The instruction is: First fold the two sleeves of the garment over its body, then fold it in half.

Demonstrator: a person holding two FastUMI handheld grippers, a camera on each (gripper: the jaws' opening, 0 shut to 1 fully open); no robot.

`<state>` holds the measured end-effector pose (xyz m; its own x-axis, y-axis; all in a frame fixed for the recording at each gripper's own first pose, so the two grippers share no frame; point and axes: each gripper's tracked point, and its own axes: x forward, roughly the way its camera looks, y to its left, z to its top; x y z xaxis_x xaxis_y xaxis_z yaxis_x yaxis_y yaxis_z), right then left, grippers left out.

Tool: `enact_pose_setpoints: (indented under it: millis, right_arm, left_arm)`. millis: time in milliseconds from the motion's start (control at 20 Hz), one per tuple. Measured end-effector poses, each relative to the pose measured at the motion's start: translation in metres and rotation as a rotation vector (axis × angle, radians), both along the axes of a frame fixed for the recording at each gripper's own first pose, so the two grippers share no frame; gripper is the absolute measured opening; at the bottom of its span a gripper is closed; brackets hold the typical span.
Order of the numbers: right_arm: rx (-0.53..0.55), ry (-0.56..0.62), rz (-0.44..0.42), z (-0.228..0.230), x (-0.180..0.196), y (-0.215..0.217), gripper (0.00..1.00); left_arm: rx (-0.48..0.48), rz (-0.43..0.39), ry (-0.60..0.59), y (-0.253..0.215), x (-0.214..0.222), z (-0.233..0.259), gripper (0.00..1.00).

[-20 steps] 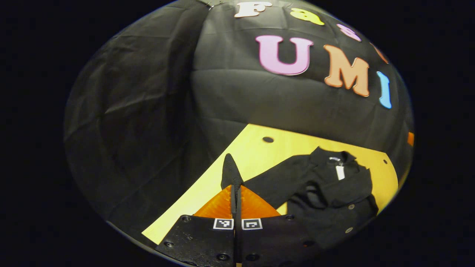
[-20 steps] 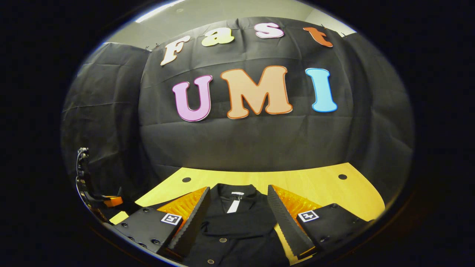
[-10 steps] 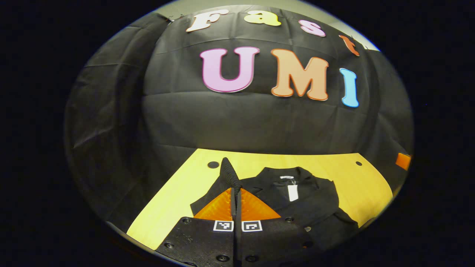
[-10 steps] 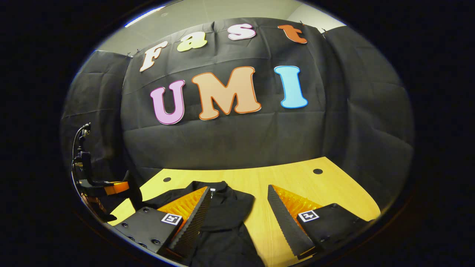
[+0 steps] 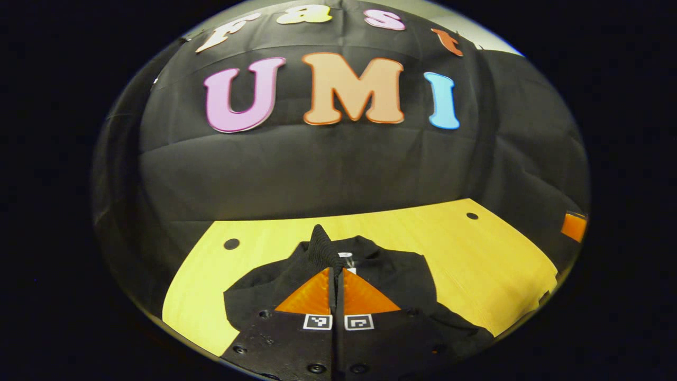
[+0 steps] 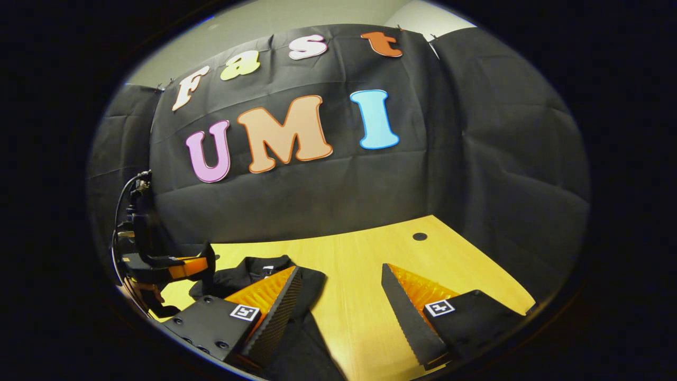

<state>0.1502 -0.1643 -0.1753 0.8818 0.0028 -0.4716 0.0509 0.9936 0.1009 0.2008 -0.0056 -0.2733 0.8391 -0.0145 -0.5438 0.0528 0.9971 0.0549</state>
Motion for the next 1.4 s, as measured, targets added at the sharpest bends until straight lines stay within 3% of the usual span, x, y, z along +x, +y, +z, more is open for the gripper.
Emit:
enact_pose_setpoints:
  millis: [350,400,500,550,700,750,800,1000,1400]
  right_arm:
    - [0.014,0.035,-0.017,-0.012,-0.004,-0.041,0.98]
    - [0.026,0.042,-0.008,-0.014,-0.004,-0.042,0.98]
    - [0.035,0.044,0.015,-0.014,-0.001,-0.045,0.98]
    - [0.035,0.039,0.030,-0.014,-0.001,-0.045,0.97]
    - [0.054,0.037,0.080,-0.011,-0.001,-0.039,0.97]
    - [0.051,0.032,0.090,-0.011,-0.002,-0.037,0.98]
    - [0.046,0.028,0.093,-0.011,-0.004,-0.035,0.98]
    - [0.043,0.024,0.115,-0.010,-0.026,-0.007,0.97]
    - [-0.003,0.082,0.153,-0.032,-0.104,0.047,0.97]
  left_arm:
    - [0.041,-0.076,0.024,-0.068,0.024,-0.025,0.00]
    - [0.012,-0.116,0.035,-0.082,0.025,-0.027,0.00]
    - [0.006,-0.116,0.015,-0.088,0.019,-0.014,0.99]
    - [0.017,-0.100,-0.024,-0.084,0.022,-0.001,0.94]
    - [0.047,-0.028,-0.110,-0.060,0.001,0.039,0.93]
    - [0.052,-0.004,-0.130,-0.050,-0.007,0.050,1.00]
    - [0.054,0.024,-0.140,-0.039,-0.018,0.056,0.94]
    - [0.070,0.094,-0.163,0.012,-0.071,0.075,0.94]
    - [0.102,0.195,-0.071,0.100,-0.208,0.058,0.93]
